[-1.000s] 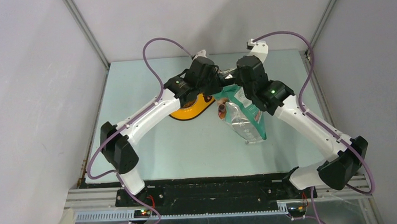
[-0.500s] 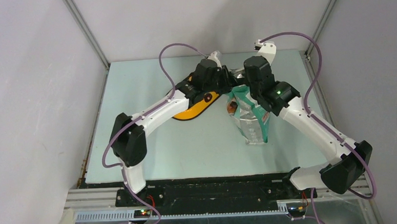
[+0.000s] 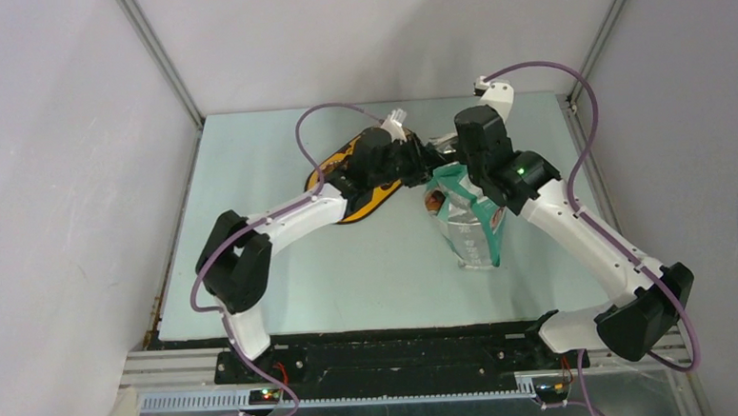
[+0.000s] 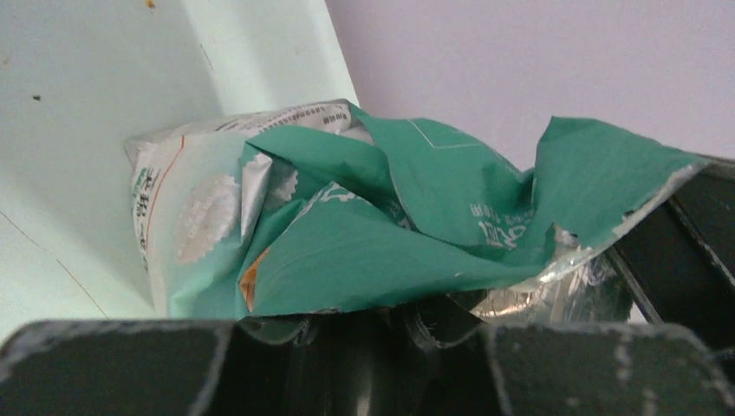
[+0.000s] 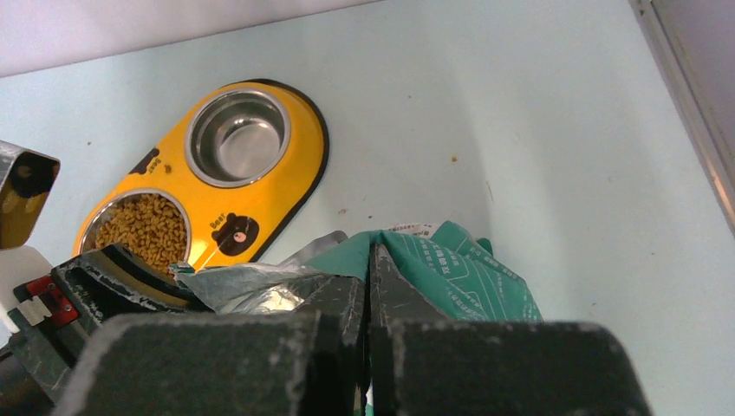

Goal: Serve the pet food
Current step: Collect the pet food from the pet food bag.

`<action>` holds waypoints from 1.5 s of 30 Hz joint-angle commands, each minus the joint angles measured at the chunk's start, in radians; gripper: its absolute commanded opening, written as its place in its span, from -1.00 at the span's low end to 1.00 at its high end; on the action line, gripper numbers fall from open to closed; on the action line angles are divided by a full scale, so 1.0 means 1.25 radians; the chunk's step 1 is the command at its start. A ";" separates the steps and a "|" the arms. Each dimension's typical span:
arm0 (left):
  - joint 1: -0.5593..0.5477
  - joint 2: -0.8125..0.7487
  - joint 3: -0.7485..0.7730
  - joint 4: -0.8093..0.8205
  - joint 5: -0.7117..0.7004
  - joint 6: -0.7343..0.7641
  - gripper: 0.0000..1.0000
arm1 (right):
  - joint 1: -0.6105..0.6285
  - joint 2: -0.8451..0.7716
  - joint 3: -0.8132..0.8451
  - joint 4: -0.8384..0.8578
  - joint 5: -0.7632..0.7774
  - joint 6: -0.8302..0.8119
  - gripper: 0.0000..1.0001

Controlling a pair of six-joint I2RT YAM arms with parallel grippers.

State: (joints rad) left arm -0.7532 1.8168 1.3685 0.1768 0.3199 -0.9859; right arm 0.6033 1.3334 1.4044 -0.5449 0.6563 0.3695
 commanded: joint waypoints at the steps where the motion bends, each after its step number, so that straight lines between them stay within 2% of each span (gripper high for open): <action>1: -0.021 -0.070 -0.091 -0.004 0.191 -0.093 -1.00 | -0.013 -0.049 0.002 -0.035 0.032 0.009 -1.00; 10: -0.006 -0.232 -0.231 0.100 0.171 -0.144 -1.00 | -0.002 -0.070 0.042 -0.091 -0.059 -0.037 -1.00; 16: 0.009 -0.322 -0.273 0.041 0.121 -0.125 -1.00 | 0.046 -0.045 0.102 -0.174 0.027 -0.068 -1.00; 20: 0.015 -0.397 -0.262 -0.075 0.036 -0.064 -1.00 | 0.069 -0.035 0.143 -0.211 0.085 -0.075 -1.00; 25: 0.018 -0.459 -0.232 -0.204 -0.020 -0.033 -1.00 | 0.096 -0.047 0.169 -0.213 0.089 -0.119 -1.00; 29: 0.018 -0.483 -0.227 -0.220 -0.025 -0.041 -1.00 | 0.131 -0.049 0.197 -0.232 0.095 -0.152 -1.00; 36: 0.017 -0.516 -0.208 -0.242 -0.046 -0.046 -1.00 | 0.211 -0.030 0.266 -0.244 0.136 -0.286 -1.00; 42: 0.018 -0.524 -0.179 -0.241 -0.052 -0.055 -1.00 | 0.223 0.044 0.420 -0.382 0.180 -0.293 -1.00; 45: 0.017 -0.524 -0.165 -0.228 -0.050 -0.070 -1.00 | 0.232 0.068 0.455 -0.420 0.208 -0.277 -1.00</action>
State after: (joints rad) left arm -0.7261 1.2095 1.1038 -0.1223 0.2379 -1.0504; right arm 0.8818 1.4281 1.8362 -1.0695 0.7723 0.0517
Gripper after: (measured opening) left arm 0.276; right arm 0.009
